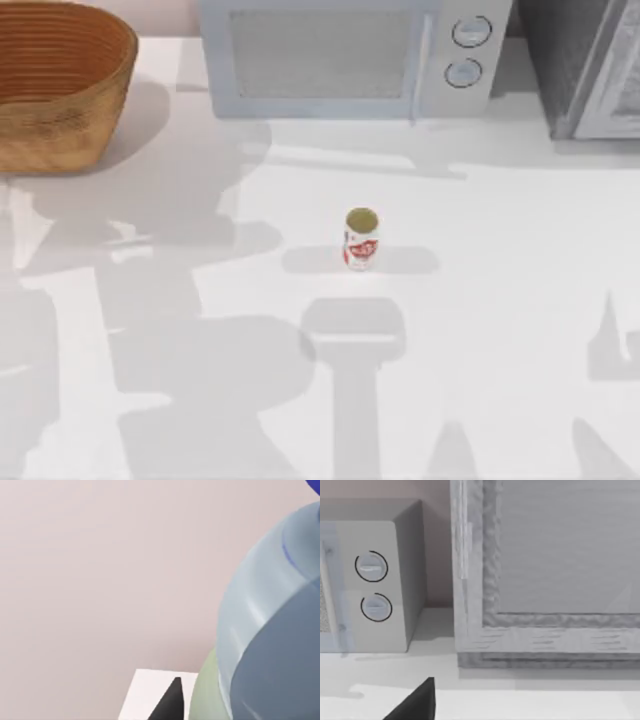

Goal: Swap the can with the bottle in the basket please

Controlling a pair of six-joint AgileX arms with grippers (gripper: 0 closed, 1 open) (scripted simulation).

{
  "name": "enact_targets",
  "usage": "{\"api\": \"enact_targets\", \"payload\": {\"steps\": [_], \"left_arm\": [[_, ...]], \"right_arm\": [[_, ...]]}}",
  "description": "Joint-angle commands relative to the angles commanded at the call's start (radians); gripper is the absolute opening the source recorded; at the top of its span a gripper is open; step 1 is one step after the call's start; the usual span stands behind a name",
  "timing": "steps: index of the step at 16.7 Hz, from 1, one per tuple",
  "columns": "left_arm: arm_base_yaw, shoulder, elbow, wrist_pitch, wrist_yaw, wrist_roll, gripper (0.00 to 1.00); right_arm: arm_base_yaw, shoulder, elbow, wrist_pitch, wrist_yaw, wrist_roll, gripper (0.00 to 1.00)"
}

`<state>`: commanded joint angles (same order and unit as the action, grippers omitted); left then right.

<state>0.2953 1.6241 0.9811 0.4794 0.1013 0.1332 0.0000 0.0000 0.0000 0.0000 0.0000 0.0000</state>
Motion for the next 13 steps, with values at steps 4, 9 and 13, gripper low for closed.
{"api": "enact_targets", "payload": {"steps": [4, 9, 13], "left_arm": [[-0.102, 0.002, 0.218, -0.295, 0.030, -0.036, 0.00], [-0.178, 0.007, 0.328, -0.435, 0.058, -0.069, 0.00], [-0.173, 0.005, 0.324, -0.433, 0.057, -0.067, 0.00]], "right_arm": [[0.000, 0.000, 0.000, 0.000, 0.000, 0.000, 1.00], [0.000, 0.000, 0.000, 0.000, 0.000, 0.000, 1.00], [0.000, 0.000, 0.000, 0.000, 0.000, 0.000, 1.00]]}}
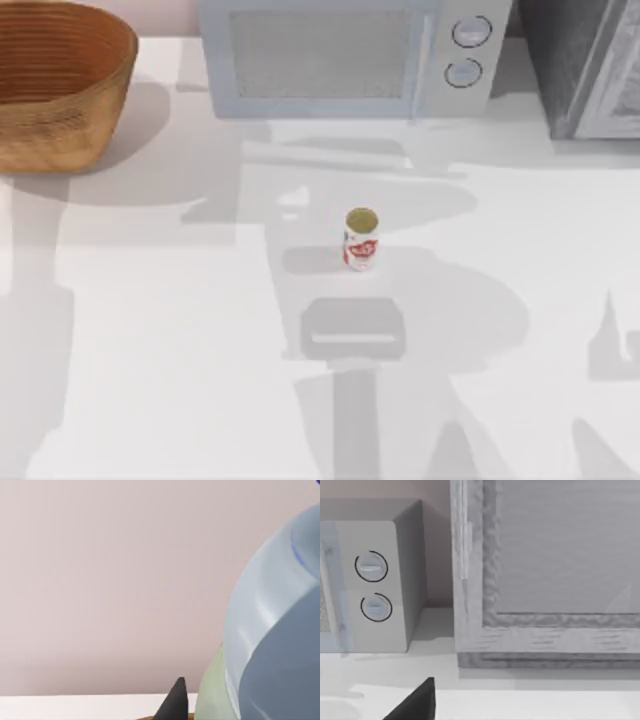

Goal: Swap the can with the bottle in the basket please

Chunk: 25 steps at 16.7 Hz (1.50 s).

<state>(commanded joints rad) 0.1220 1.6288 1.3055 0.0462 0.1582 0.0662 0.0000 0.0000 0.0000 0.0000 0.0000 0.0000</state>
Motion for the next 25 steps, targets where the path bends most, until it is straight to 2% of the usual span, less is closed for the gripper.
{"api": "enact_targets", "payload": {"steps": [11, 16, 25], "left_arm": [[-0.021, 0.192, 0.063, 0.130, -0.013, -0.006, 0.00], [-0.023, 0.205, 0.066, 0.140, -0.014, -0.007, 0.00], [-0.023, 0.205, 0.066, 0.140, -0.014, -0.007, 0.68]], "right_arm": [[0.000, 0.000, 0.000, 0.000, 0.000, 0.000, 1.00], [0.000, 0.000, 0.000, 0.000, 0.000, 0.000, 1.00], [0.000, 0.000, 0.000, 0.000, 0.000, 0.000, 1.00]]}}
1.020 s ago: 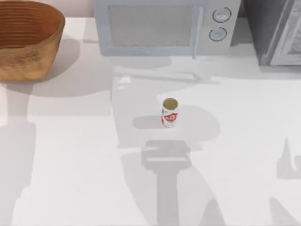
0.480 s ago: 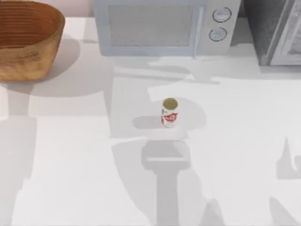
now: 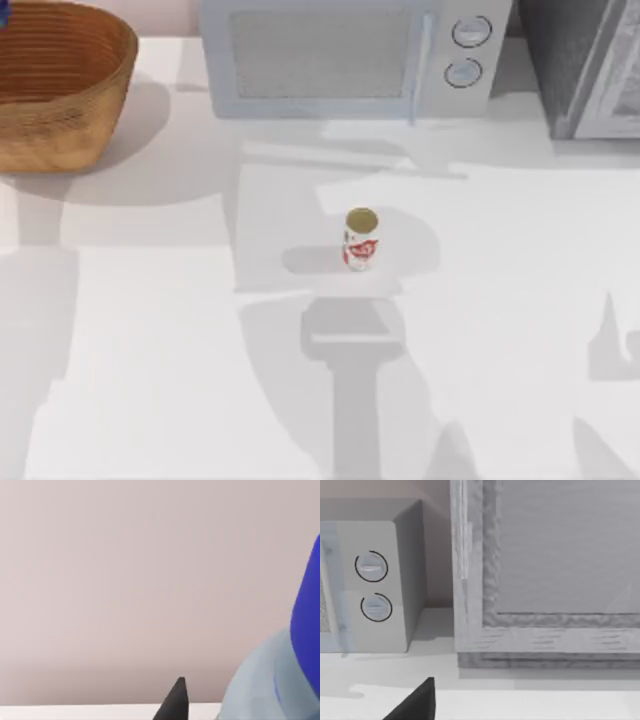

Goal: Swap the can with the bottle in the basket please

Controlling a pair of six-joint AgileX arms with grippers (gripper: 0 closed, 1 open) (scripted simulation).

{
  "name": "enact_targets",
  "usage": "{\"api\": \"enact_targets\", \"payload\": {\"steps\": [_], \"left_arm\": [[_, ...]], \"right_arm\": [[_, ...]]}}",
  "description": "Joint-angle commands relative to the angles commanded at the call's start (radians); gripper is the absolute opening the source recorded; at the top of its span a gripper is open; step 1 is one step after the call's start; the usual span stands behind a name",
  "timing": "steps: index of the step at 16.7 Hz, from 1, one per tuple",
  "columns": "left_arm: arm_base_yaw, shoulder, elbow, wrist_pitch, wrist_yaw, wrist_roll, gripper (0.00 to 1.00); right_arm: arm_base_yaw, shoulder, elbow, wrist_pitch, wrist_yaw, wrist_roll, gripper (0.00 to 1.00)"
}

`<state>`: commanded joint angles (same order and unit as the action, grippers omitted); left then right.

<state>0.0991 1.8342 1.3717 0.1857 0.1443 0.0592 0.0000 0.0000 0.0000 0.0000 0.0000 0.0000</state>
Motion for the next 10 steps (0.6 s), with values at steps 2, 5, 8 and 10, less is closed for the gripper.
{"api": "enact_targets", "payload": {"steps": [2, 5, 8, 10], "left_arm": [[0.000, 0.000, 0.000, 0.000, 0.000, 0.000, 0.83], [0.000, 0.000, 0.000, 0.000, 0.000, 0.000, 1.00], [0.000, 0.000, 0.000, 0.000, 0.000, 0.000, 1.00], [0.000, 0.000, 0.000, 0.000, 0.000, 0.000, 1.00]], "right_arm": [[0.000, 0.000, 0.000, 0.000, 0.000, 0.000, 1.00], [0.000, 0.000, 0.000, 0.000, 0.000, 0.000, 1.00], [0.000, 0.000, 0.000, 0.000, 0.000, 0.000, 1.00], [0.000, 0.000, 0.000, 0.000, 0.000, 0.000, 1.00]]}}
